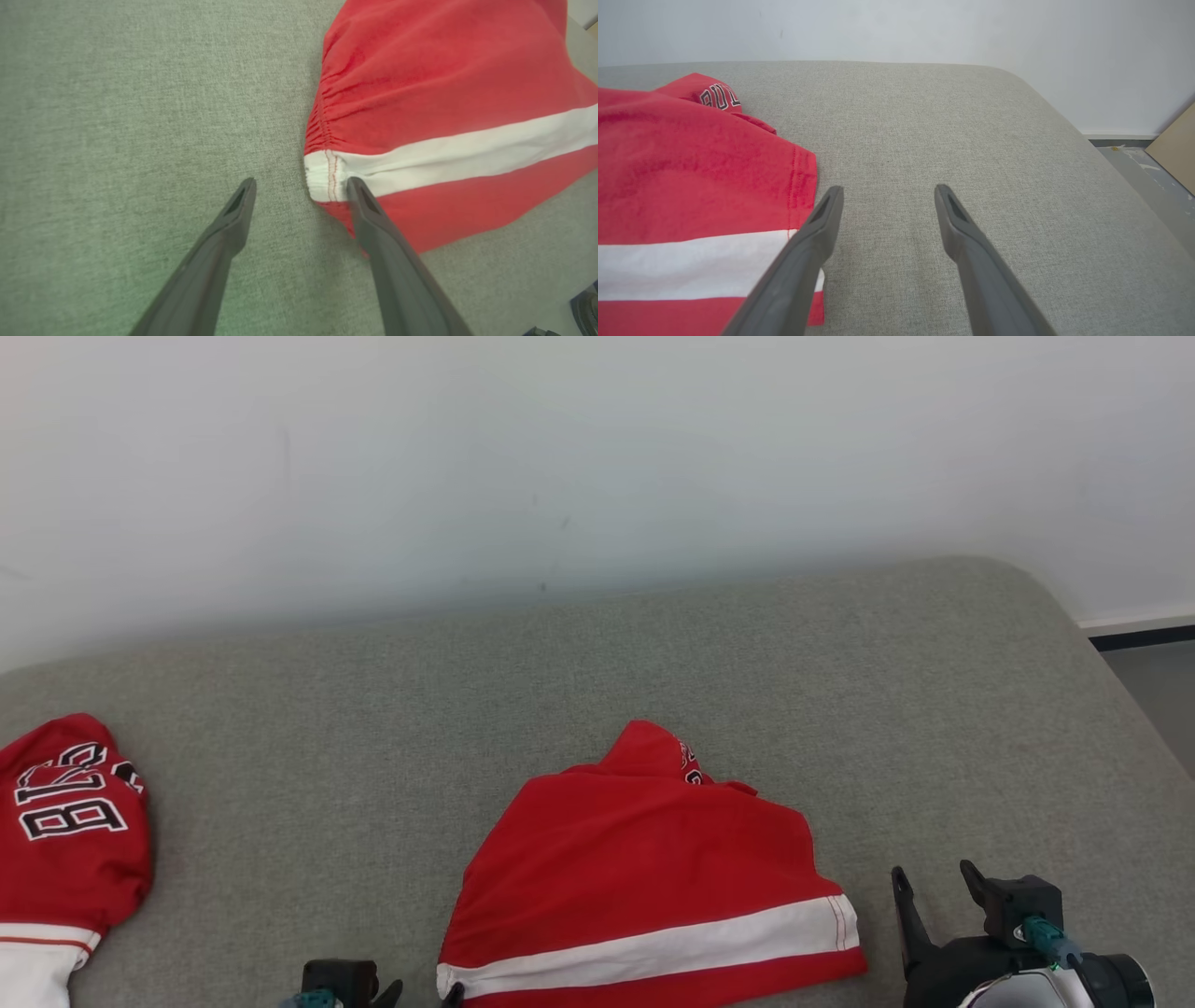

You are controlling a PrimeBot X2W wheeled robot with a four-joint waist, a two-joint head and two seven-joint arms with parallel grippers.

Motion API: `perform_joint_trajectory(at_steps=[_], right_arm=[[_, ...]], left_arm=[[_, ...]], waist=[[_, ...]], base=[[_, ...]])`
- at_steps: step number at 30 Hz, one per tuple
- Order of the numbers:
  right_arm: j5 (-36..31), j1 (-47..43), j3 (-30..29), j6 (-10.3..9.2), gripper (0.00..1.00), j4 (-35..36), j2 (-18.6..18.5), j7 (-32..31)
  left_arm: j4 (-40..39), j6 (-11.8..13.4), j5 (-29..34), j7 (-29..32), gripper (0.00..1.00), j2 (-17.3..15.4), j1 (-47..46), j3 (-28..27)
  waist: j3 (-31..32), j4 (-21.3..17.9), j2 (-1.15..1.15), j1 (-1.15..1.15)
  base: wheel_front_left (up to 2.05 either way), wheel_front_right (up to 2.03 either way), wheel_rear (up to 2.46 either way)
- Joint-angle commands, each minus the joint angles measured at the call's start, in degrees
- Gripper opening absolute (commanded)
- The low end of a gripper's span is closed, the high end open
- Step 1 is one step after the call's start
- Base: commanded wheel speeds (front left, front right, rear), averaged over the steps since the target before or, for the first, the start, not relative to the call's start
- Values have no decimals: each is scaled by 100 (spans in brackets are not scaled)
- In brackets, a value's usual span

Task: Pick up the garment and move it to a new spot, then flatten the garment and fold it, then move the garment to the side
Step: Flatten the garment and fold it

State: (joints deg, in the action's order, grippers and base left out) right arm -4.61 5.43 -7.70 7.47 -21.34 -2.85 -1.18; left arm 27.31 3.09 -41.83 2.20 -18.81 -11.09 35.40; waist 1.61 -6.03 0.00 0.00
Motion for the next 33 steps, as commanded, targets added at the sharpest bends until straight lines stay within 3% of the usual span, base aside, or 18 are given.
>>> perform_joint_trajectory(at_steps=[1,14,15,16,17,27,31,33], right_arm=[[18,31,19,6,100,6,-4,-2],[-24,16,35,6,100,26,-2,-16],[3,9,82,6,100,10,-1,-30],[41,6,164,6,100,-13,-2,-73],[56,7,217,6,100,-30,-3,-88],[78,147,745,6,100,-298,-6,-716],[-51,212,767,6,84,-451,-1,-1023],[-122,244,744,6,83,-488,-6,-1159]], left_arm=[[76,35,20,1,100,38,-87,22],[687,50,72,-57,100,229,-367,106],[731,38,46,-46,74,255,-377,114],[821,-21,23,-30,29,326,-407,157],[867,-35,42,-49,0,366,-430,182],[1267,-88,117,-331,0,876,-558,381],[1395,-145,130,-416,0,966,-658,421],[1446,-153,138,-440,0,997,-710,435]], waist=[[-16,-27,0,0],[-75,-109,0,0],[-79,-104,0,0],[-90,-84,0,0],[-101,-68,0,0],[-250,126,0,0],[-296,215,0,0],[-309,251,0,0]], base=[[0,0,0],[0,0,0],[0,0,0],[0,0,0],[0,0,0],[0,0,0],[0,0,0],[0,0,0]])
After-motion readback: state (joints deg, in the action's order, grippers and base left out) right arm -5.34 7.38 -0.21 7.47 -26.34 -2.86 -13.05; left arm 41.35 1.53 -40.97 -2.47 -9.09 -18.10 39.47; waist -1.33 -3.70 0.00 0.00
